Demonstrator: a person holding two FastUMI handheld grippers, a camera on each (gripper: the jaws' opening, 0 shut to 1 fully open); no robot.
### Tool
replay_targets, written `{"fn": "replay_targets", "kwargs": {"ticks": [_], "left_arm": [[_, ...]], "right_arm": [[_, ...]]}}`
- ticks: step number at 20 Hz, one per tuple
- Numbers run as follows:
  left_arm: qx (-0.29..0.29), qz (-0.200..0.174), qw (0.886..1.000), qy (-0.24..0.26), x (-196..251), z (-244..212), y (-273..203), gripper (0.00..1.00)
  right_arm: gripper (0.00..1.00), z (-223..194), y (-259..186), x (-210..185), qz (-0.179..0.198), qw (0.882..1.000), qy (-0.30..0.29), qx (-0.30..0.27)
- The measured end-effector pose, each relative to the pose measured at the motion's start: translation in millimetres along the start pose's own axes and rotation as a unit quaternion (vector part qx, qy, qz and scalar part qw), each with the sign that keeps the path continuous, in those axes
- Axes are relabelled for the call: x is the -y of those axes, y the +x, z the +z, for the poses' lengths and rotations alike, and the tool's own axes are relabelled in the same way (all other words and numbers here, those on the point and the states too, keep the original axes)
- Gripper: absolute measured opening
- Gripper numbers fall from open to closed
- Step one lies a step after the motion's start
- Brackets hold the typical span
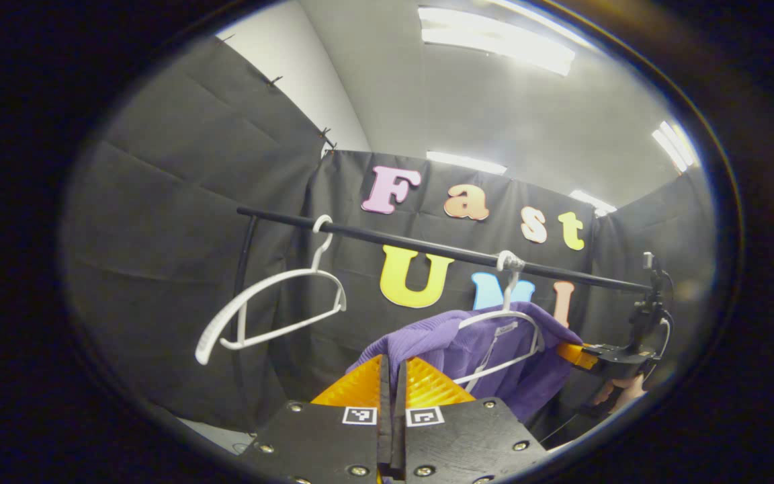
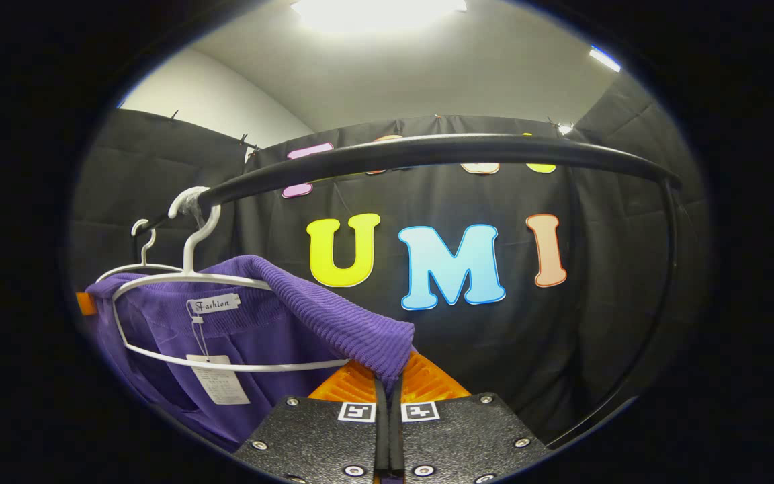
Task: Grasp the clothes on the hanger with both hands and then place them into the laundry hamper below.
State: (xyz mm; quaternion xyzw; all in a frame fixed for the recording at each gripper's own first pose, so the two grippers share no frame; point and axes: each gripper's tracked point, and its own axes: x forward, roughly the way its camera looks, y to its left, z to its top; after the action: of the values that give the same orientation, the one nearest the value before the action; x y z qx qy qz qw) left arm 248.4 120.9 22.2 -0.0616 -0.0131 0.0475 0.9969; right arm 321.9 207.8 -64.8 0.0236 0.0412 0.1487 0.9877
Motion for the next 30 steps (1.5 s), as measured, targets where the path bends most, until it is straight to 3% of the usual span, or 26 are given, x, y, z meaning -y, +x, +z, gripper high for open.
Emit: {"fn": "replay_targets", "kwargs": {"ticks": [2, 3, 7, 13, 14, 15, 20, 22, 30], "left_arm": [[0.013, 0.005, 0.999, 0.031, -5.1, 11.6, 8.2, 0.05], [0.015, 0.007, 0.999, 0.038, -8.0, 14.3, 11.5, 0.01], [0.025, -0.006, 0.999, 0.027, -20.4, 31.2, 24.2, 0.01], [0.037, -0.023, 0.996, 0.079, -44.7, 51.9, 56.0, 0.00], [0.036, -0.025, 0.995, 0.084, -48.4, 53.0, 59.0, 0.05], [0.037, -0.026, 0.995, 0.088, -49.7, 56.5, 59.6, 0.01], [0.048, -0.032, 0.993, 0.103, -61.5, 74.6, 76.5, 0.01], [0.050, -0.028, 0.991, 0.122, -71.0, 75.9, 75.9, 0.01], [0.012, -0.041, 0.995, 0.085, -80.9, 25.6, 95.6, 0.01]], "right_arm": [[0.00, 6.6, 3.8, 3.2, -0.005, 1.000, -0.006, 0.011], [0.00, 9.6, 4.6, 4.3, -0.006, 1.000, -0.003, 0.015], [0.00, 11.5, 8.2, 3.7, -0.007, 1.000, 0.006, 0.018], [0.00, 13.7, 10.4, -6.0, 0.001, 0.999, -0.015, 0.032], [0.00, 13.2, 10.5, -9.5, 0.003, 0.999, -0.017, 0.033], [0.00, 14.2, 10.3, -10.8, 0.004, 0.999, -0.017, 0.036], [0.00, 14.4, 10.7, -22.6, 0.015, 0.999, -0.003, 0.034], [0.00, 12.6, 6.7, -29.6, 0.020, 0.999, 0.006, 0.030], [0.00, 10.9, 3.4, -23.6, 0.004, 1.000, 0.002, 0.030]]}}
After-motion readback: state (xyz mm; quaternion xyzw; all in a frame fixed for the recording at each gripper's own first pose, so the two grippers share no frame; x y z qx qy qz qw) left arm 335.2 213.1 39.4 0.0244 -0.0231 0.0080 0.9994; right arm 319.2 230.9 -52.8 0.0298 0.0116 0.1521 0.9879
